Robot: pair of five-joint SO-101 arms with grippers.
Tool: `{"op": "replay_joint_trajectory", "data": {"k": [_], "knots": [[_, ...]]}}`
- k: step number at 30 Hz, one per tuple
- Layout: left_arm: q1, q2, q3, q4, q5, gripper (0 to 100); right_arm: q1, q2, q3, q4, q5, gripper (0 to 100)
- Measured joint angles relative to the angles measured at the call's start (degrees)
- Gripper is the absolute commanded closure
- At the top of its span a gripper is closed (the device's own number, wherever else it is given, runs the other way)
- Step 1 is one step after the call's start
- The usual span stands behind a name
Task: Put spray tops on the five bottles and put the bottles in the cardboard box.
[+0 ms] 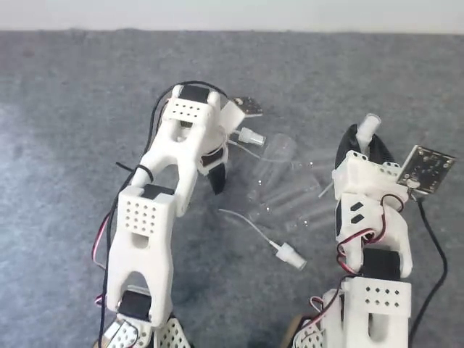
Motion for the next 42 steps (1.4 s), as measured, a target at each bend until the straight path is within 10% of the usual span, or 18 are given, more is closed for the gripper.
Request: {"op": "replay_joint_trajectory", "data": {"k": [22, 42], "knots": [[-0.88, -3.87, 4.92, 0.0, -6.86, 71, -0.97, 0.0, 0.0, 0.0, 0.0, 98.9], [-0.53, -7.56, 5.98, 0.0, -4.66, 87, -0.97, 0.0, 0.0, 0.0, 0.0, 98.9]]}}
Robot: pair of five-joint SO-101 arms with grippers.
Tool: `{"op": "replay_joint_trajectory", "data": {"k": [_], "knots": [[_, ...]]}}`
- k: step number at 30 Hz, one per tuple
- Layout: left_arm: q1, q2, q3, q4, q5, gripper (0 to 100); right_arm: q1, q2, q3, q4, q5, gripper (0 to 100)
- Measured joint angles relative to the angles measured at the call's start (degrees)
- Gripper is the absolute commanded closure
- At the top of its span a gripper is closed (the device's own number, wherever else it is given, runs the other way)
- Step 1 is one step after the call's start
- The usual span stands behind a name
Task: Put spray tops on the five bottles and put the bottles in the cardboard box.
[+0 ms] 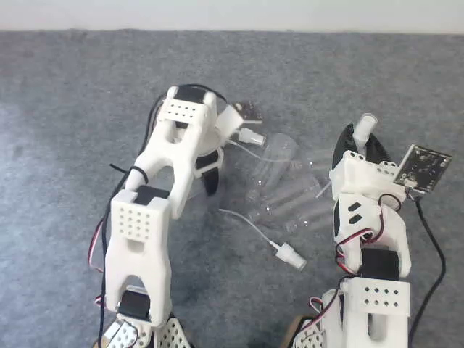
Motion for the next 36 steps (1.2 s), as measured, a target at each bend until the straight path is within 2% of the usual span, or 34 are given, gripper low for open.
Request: {"op": "replay_joint_trajectory", "data": {"k": [16, 23, 36], "knots": [[0.26, -28.75, 19.87, -0.53, 1.93, 87, 0.0, 0.0, 0.0, 0.0, 0.0, 98.9], [0.26, -37.71, 29.98, -7.38, 2.55, 87, -1.67, 0.0, 0.0, 0.0, 0.0, 98.9], [0.26, -48.44, 42.2, -20.04, 12.57, 87, -1.76, 0.0, 0.0, 0.0, 0.0, 98.9]]}}
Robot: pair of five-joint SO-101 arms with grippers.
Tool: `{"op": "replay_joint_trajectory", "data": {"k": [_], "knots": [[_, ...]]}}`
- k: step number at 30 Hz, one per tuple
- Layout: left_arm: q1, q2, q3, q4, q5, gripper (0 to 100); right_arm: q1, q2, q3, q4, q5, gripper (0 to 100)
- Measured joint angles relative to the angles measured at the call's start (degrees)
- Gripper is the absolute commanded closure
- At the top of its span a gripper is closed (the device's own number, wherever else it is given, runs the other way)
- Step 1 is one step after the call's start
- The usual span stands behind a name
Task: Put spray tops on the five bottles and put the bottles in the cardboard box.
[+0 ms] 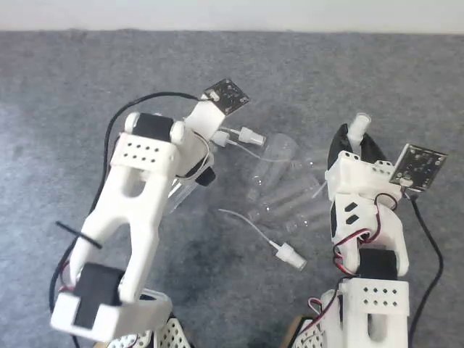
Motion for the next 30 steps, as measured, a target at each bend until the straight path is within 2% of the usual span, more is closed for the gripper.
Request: {"op": "replay_joint_trajectory", "data": {"k": [14, 18, 26, 30], "knots": [[0.0, -19.34, 26.99, -29.27, 12.04, 87, 0.0, 0.0, 0.0, 0.0, 0.0, 98.9], [0.0, -21.8, 32.09, -36.66, 15.65, 87, 0.0, 0.0, 0.0, 0.0, 0.0, 98.9], [0.0, -22.24, 43.08, -56.62, 24.79, 87, 0.0, 0.0, 0.0, 0.0, 0.0, 98.9], [0.0, -22.33, 46.33, -63.38, 29.27, 87, 0.0, 0.0, 0.0, 0.0, 0.0, 98.9]]}}
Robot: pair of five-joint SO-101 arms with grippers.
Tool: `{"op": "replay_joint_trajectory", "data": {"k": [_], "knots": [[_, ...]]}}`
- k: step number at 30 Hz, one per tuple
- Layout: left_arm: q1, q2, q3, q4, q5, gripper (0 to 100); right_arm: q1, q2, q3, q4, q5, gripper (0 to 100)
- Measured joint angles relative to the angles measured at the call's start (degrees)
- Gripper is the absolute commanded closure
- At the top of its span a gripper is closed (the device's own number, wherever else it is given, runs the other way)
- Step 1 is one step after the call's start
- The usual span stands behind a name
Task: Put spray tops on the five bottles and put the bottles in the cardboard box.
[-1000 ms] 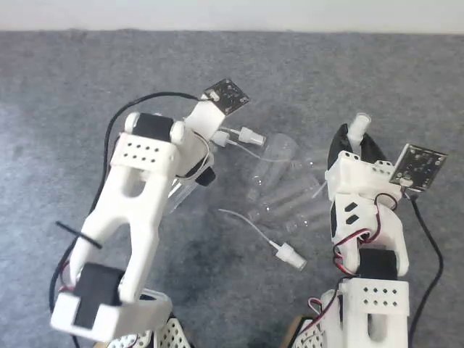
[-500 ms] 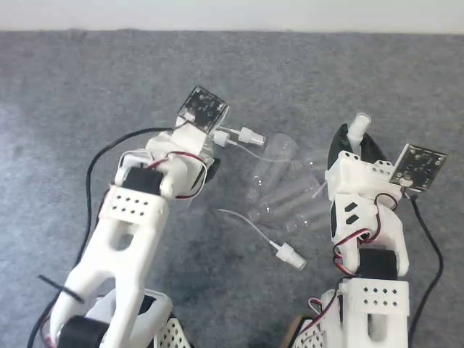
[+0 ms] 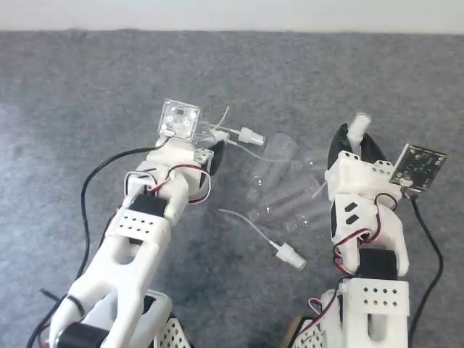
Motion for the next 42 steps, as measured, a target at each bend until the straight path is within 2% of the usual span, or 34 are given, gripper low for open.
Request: {"op": "replay_joint_trajectory", "data": {"k": [7, 10, 15, 17, 21, 27, 34, 42], "knots": [[0.0, 0.0, 5.63, -10.2, 3.52, 87, 0.0, 0.0, 0.0, 0.0, 0.0, 98.9], [0.0, 0.0, 10.37, -19.25, 3.6, 87, 0.0, 0.0, 0.0, 0.0, 0.0, 98.9], [0.0, 0.0, 19.25, -40.18, 4.84, 87, 0.0, 0.0, 0.0, 0.0, 0.0, 98.9], [0.0, 0.0, 20.31, -44.22, 5.01, 87, 0.0, 0.0, 0.0, 0.0, 0.0, 98.9], [0.0, 0.0, 20.31, -43.69, 5.19, 87, 0.0, 0.0, 0.0, 0.0, 0.0, 98.9], [0.0, 0.0, 19.69, -36.84, 5.19, 87, -1.41, 0.0, 0.0, 0.0, 0.0, 98.9], [0.0, 0.35, 15.82, -36.57, 10.37, 87, -1.76, 0.0, 0.0, 0.0, 0.0, 98.9], [0.0, 18.37, 6.51, -36.57, 11.52, 87, -1.67, 0.0, 0.0, 0.0, 0.0, 98.9]]}}
